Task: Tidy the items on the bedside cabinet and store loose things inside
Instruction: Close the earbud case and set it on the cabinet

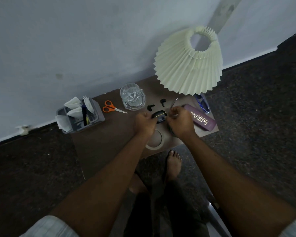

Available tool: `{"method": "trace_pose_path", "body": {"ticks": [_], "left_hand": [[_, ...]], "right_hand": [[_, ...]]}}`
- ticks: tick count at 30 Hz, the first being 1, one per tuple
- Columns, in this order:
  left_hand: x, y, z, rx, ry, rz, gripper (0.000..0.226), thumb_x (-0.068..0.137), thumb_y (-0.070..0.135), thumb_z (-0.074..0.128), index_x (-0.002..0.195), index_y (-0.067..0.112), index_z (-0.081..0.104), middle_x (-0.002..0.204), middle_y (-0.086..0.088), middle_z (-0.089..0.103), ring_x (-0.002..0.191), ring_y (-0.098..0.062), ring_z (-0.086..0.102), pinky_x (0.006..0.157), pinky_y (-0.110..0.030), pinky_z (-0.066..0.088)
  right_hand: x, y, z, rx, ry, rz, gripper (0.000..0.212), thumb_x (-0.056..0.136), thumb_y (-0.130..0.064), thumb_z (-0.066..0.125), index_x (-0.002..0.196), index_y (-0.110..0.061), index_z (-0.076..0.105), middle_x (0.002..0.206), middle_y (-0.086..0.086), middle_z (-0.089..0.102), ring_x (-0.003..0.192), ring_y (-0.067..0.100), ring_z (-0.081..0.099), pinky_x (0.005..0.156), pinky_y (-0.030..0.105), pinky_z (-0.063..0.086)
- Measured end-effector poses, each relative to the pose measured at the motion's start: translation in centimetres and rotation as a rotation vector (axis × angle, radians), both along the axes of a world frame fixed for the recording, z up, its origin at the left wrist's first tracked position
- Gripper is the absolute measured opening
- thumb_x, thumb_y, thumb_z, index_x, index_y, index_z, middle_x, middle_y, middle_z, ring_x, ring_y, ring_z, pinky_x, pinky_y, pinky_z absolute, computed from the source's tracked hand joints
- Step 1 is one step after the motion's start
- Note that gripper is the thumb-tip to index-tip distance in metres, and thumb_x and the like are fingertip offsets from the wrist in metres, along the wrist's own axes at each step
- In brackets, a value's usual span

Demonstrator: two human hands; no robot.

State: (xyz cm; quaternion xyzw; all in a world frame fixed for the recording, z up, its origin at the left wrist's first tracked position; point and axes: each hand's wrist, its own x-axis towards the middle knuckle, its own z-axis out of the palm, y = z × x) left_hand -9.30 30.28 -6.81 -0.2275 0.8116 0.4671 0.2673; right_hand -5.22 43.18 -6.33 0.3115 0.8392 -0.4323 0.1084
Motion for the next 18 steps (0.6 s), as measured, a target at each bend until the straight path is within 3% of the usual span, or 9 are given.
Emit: {"method": "trace_pose_path", "body": {"ticks": [3, 7, 10, 14, 18], "left_hand": [[-0.8, 0.7, 0.5, -0.082, -0.028, -0.020, 0.028, 0.073, 0.017, 0.079, 0.065, 0.020, 0.052, 0.075, -0.005, 0.063, 0.071, -0.021, 0.059, 0.071, -0.038, 0.054], [-1.1, 1.5, 0.4, -0.090, -0.046, -0.024, 0.022, 0.074, 0.019, 0.080, 0.071, 0.018, 0.058, 0.077, -0.002, 0.064, 0.077, -0.021, 0.064, 0.078, -0.039, 0.055], [-1.3, 2.1, 0.2, -0.099, -0.056, -0.014, 0.021, 0.073, 0.016, 0.079, 0.087, 0.012, 0.065, 0.086, -0.006, 0.068, 0.085, -0.024, 0.067, 0.083, -0.042, 0.058], [-1.4, 2.5, 0.2, -0.074, -0.068, 0.001, 0.026, 0.076, 0.007, 0.075, 0.073, 0.023, 0.054, 0.079, 0.001, 0.062, 0.087, -0.023, 0.065, 0.086, -0.039, 0.057], [-1.3, 2.0, -0.7, -0.013, -0.035, 0.019, 0.025, 0.078, 0.010, 0.074, 0.102, 0.016, 0.068, 0.103, -0.005, 0.072, 0.096, -0.019, 0.069, 0.091, -0.041, 0.057]], "right_hand": [[-0.8, 0.1, -0.5, 0.045, -0.023, 0.038, 0.032, 0.082, -0.023, 0.076, 0.109, -0.008, 0.068, 0.104, 0.009, 0.072, 0.095, 0.024, 0.067, 0.082, 0.035, 0.055], [-1.6, -0.1, -1.1, 0.071, -0.032, 0.110, 0.016, 0.081, -0.021, 0.072, 0.089, -0.009, 0.066, 0.084, 0.008, 0.070, 0.081, 0.028, 0.066, 0.066, 0.029, 0.048], [-2.0, -0.1, -1.6, 0.069, -0.041, 0.134, 0.020, 0.082, -0.020, 0.073, 0.097, -0.007, 0.068, 0.090, 0.010, 0.072, 0.085, 0.026, 0.068, 0.067, 0.026, 0.047], [-2.1, -0.1, -1.9, 0.063, -0.022, 0.174, 0.027, 0.083, -0.017, 0.074, 0.107, -0.005, 0.068, 0.101, 0.012, 0.073, 0.092, 0.026, 0.069, 0.078, 0.034, 0.057], [-1.7, 0.4, -2.1, 0.031, 0.020, 0.196, 0.026, 0.083, -0.016, 0.073, 0.107, -0.009, 0.071, 0.102, 0.009, 0.073, 0.092, 0.022, 0.069, 0.080, 0.034, 0.057]]}}
